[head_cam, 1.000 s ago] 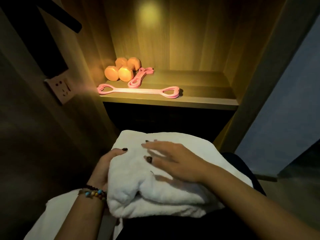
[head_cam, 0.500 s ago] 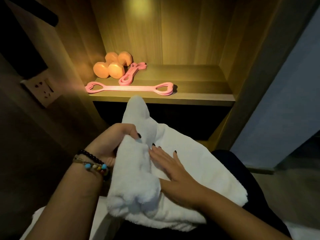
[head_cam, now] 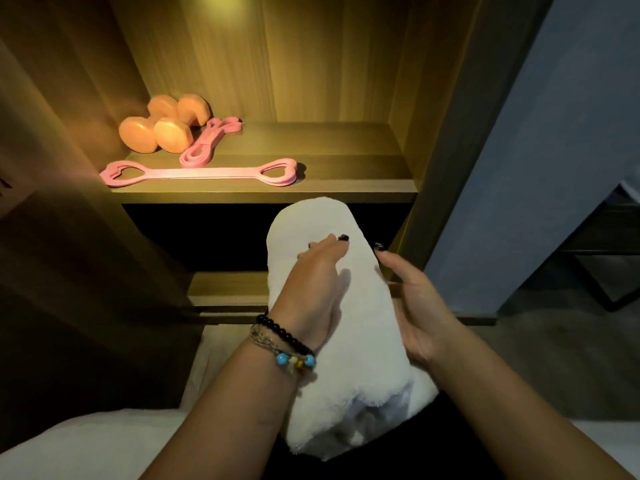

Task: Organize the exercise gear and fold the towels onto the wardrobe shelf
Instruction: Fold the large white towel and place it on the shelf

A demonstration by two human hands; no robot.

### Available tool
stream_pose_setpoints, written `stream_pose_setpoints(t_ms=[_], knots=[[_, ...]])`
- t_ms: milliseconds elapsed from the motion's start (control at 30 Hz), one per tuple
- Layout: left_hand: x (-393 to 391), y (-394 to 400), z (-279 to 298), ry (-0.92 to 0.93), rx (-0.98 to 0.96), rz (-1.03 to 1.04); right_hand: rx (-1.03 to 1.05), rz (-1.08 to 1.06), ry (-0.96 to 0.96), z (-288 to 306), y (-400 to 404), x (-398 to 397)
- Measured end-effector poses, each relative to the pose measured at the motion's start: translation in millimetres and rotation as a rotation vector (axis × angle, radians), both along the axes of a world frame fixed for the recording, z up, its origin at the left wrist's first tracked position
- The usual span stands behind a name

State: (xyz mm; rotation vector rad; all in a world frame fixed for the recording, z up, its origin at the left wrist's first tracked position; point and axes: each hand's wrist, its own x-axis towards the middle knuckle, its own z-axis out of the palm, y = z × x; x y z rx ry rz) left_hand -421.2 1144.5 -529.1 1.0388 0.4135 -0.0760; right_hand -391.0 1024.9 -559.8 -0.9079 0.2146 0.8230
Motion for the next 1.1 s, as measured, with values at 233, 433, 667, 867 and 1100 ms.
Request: stream_pose_setpoints(t_ms=[233,433,667,867,1100], knots=[[-15.5,64.4,-25.6,-0.013,0.274,0.37,-0.223,0.14,-0.134,7.2,35.0,8.4],[-49.4,88.3,-37.8,0.165,0.021,0.065,-0.331,0.169,-0.232,30.9,78.4,1.8],[-52.5,117.0,0.0,-0.021,0.038,0.107,-0.129,0.233,-0.095,52.4,119.9,-3.6],[-35.4,123.0,-6.1,0.104,0.562,-0.005,0.02,0.225,-0.014,33.7,81.3,-5.6],[-10.0,57.8,-29.8,0.39,1.271,-0.243,-0.171,0.213,0.002,-25.7,10.9,-2.3]])
